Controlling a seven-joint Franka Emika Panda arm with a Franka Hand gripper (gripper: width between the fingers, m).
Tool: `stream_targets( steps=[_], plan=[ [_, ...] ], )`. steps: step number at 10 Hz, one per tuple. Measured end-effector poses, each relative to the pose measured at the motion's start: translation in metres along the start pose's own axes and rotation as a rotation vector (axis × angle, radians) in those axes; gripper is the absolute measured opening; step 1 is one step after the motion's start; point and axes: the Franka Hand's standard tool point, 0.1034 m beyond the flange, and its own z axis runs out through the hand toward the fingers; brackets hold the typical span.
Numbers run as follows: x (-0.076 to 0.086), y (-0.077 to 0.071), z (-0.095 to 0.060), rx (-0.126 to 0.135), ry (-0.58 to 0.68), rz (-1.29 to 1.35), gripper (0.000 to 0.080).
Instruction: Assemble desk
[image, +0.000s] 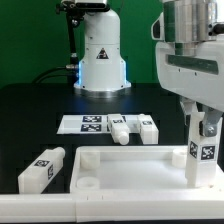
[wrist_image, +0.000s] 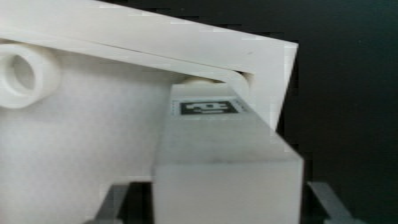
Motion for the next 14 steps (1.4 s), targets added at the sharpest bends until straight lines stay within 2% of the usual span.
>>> stream_targets(
  steps=[2,4,5,6,7,8,10,11,12,14],
  plan=[
    [-0.0037,0.0010,0.0002,0.039,-0.050,0.413,0.0288],
    [-0.0041,0.0015,0.0006,0.038,-0.048,0.321,0.0288],
    [-0.0044,0.0016,0.0005,0.040,-0.041,0.198,0.0464],
    [-0.0054,0.0015,0.0007,0.044,-0.038,0.039,0.0584],
    [-0.0057,0.0017,0.0003,0.039,-0.033,-0.153,0.0584],
    [-0.0084,0.0021,-0.0003,0.011,-0.035,-0.311,0.0637],
    [-0.0063,0.0013,0.0005,0.020,-0.027,-0.423,0.0646],
    [-0.0064,0.0014,0.0004,0.017,-0.021,-0.546,0.0649],
    [-0.0073,0.0013,-0.0005,-0.006,0.009,-0.776,0.0649],
    [-0.0046,-0.0033,-0.0031,-0.002,0.023,-1.003,0.0621]
  ],
)
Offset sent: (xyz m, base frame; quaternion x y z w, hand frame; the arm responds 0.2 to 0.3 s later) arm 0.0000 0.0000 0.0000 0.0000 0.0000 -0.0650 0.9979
